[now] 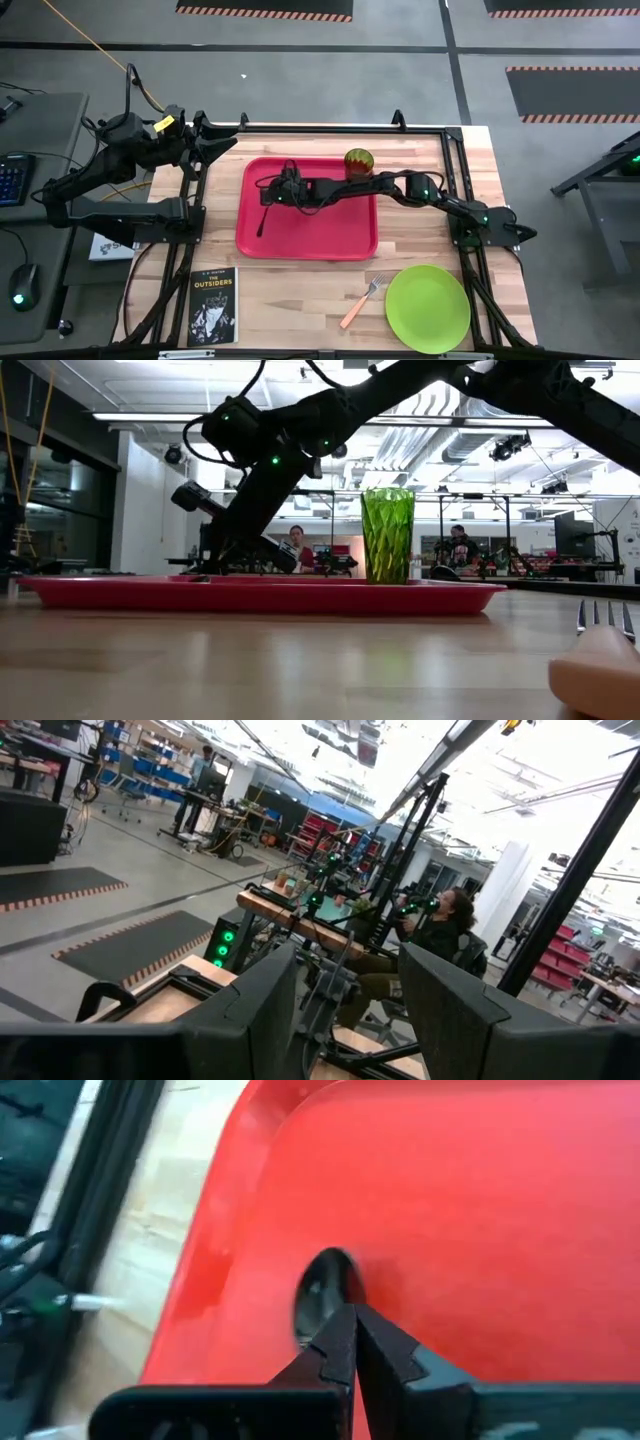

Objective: Pick and place plate/cup/fork/spoon on tray
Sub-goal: Put the black spoon to the left side of the red tray

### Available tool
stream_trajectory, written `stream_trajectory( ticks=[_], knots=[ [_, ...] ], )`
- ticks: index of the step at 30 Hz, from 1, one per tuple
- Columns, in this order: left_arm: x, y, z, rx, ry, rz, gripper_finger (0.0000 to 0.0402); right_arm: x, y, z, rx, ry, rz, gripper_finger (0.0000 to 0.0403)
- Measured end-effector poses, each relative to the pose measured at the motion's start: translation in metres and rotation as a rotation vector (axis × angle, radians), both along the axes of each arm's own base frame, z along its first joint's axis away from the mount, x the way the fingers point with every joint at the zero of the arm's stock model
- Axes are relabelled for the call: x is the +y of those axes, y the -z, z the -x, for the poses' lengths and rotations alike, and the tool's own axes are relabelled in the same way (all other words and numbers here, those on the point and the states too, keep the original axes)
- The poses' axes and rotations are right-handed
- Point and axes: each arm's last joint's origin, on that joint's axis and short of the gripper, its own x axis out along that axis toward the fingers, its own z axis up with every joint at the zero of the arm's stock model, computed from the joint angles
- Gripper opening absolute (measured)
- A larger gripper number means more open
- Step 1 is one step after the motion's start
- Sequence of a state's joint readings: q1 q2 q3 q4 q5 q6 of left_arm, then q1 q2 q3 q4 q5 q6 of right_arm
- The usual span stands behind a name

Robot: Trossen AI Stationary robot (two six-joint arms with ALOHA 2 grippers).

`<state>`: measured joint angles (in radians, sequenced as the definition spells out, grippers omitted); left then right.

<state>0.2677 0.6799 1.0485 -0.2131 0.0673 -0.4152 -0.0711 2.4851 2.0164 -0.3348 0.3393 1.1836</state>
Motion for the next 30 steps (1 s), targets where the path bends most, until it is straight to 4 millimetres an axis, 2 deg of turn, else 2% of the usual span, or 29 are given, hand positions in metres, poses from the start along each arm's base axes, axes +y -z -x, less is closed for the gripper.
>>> stream_trajectory(
  ticks=[7, 12, 17, 30],
  knots=[
    [0.0, 0.0, 0.0, -0.001, 0.0, 0.001, 0.017, 0.0, 0.005, 0.006, 0.09, 0.009, 0.012, 0.0],
    [0.0, 0.0, 0.0, -0.001, 0.0, 0.002, 0.017, 0.0, 0.005, 0.004, 0.062, -0.02, -0.012, 0.0],
    [0.0, 0.0, 0.0, -0.002, 0.0, 0.005, 0.017, 0.001, 0.02, 0.0, 0.051, -0.017, -0.044, 0.0],
    [0.0, 0.0, 0.0, -0.007, 0.004, 0.028, 0.017, -0.005, 0.018, -0.008, -0.072, 0.016, -0.051, 0.0]
  ],
)
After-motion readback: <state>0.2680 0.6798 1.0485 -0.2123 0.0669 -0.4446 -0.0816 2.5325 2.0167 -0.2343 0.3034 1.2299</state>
